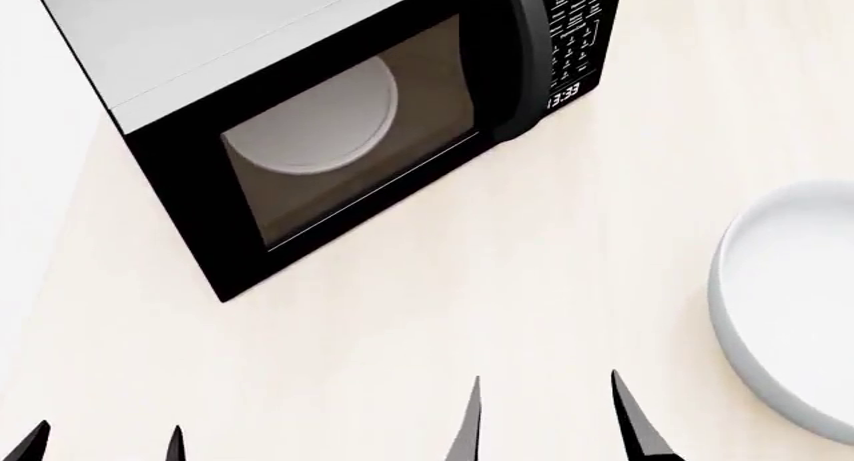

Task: Open the microwave.

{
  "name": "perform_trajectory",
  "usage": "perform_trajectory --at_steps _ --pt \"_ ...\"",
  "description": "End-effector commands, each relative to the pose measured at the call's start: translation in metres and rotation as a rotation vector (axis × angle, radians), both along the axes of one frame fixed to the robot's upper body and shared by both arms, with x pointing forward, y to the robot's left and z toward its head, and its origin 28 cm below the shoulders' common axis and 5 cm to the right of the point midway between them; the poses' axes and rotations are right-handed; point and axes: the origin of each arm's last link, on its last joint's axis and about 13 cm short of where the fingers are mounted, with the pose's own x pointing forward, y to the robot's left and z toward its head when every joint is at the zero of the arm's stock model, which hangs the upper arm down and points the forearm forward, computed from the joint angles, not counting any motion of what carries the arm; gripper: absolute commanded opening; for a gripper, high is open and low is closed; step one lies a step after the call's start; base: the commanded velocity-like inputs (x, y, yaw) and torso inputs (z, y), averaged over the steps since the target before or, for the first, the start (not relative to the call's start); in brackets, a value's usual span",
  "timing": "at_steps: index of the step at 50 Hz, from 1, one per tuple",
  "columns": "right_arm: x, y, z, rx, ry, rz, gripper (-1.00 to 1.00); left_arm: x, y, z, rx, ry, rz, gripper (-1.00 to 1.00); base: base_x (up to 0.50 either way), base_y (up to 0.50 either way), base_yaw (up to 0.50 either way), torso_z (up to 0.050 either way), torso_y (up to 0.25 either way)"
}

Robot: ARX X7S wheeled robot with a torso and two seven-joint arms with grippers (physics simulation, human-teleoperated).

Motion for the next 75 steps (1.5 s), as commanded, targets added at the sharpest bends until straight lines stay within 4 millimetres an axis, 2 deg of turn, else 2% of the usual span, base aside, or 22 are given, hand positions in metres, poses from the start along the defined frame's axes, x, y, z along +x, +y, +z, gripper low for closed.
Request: perform_trajectory --at_steps 1,8,10,15,23,35,45,56,75 --pt "0.015 -0.007 0.039 -0.031 -0.028 0.007 1.00 0.000 0.000 0.001 -0.009 0.002 -0.003 1.00 0.00 0.00 0.00 0.000 0.000" --pt "0.034 -0.012 0.055 -0.046 -0.026 0.013 1.00 -0.001 0.000 0.001 -0.009 0.004 -0.007 1.00 0.00 0.00 0.00 0.000 0.000" --pt "0.047 -0.014 0.061 -0.063 -0.005 0.007 1.00 -0.001 -0.001 0.001 -0.010 0.006 -0.006 1.00 0.00 0.00 0.00 0.000 0.000" --pt "0.066 -0.015 0.069 -0.128 0.013 -0.004 1.00 -0.001 0.001 0.003 -0.017 0.004 -0.002 1.00 0.00 0.00 0.00 0.000 0.000" --pt "0.099 -0.019 0.084 -0.091 0.057 0.029 1.00 -0.001 0.003 0.004 -0.022 0.002 0.004 1.00 0.00 0.00 0.00 0.000 0.000" --pt "0.134 -0.023 0.100 -0.163 0.108 0.011 1.00 -0.003 0.003 0.006 -0.027 -0.001 0.001 1.00 0.00 0.00 0.00 0.000 0.000" --pt "0.151 -0.017 0.119 -0.166 0.100 0.025 1.00 -0.002 0.002 0.006 -0.025 -0.002 0.001 1.00 0.00 0.00 0.00 0.000 0.000" --pt "0.169 -0.017 0.129 -0.152 0.107 0.013 1.00 -0.001 0.002 0.005 -0.026 0.000 -0.001 1.00 0.00 0.00 0.00 0.000 0.000" --pt "0.192 -0.010 0.132 -0.149 0.144 0.032 1.00 -0.002 0.003 0.006 -0.032 -0.002 -0.010 1.00 0.00 0.00 0.00 0.000 0.000"
